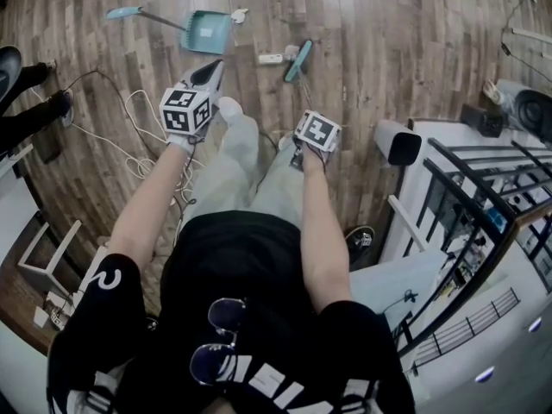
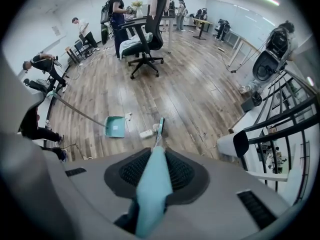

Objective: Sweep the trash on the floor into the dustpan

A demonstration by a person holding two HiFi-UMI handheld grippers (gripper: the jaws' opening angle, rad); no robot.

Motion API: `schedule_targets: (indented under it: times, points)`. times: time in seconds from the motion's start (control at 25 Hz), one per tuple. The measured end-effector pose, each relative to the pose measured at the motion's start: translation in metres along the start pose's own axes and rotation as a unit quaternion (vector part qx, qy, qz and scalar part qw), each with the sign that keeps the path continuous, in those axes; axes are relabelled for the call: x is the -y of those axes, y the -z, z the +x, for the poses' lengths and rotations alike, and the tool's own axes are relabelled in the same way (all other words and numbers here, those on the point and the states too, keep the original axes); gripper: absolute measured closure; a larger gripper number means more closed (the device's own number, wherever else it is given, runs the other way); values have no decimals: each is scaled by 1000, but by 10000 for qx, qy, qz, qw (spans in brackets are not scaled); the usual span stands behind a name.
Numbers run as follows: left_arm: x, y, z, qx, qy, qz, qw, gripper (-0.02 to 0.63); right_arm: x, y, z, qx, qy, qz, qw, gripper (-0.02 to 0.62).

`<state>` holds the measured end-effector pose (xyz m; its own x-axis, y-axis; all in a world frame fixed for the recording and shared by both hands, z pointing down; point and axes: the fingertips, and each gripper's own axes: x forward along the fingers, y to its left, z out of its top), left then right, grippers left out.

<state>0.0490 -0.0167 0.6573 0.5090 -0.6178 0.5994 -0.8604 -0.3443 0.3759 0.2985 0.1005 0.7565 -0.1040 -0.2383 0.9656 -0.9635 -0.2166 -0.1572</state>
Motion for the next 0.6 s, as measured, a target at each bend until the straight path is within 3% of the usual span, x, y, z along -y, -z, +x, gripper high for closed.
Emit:
schedule_targets:
  times: [0.2, 0.32, 0.36, 0.44, 0.48, 0.6]
  points:
    - [-31, -2, -15, 44, -114, -95, 9999, 607, -36, 1, 4, -59, -47, -91, 9999, 512]
    - [-48, -6, -24, 99, -181, -160, 9997, 607, -28, 1, -3, -191, 625, -407, 9970, 512]
    - [-54, -6, -27, 113, -203, -179, 9996, 607, -37, 0, -1, -179, 578, -431, 9972, 512]
    - [-66, -7, -33, 142, -249, -220, 9993, 607, -78, -5, 11, -11, -49, -344, 9994, 512]
    - [-72, -6, -37, 158, -275, -243, 9992, 607, -87, -6, 13, -21, -82, -385, 9992, 512]
    - [-89, -5, -46, 195, -371, -324, 9986, 607, -76, -1, 5, -386, 745, -783, 9934, 512]
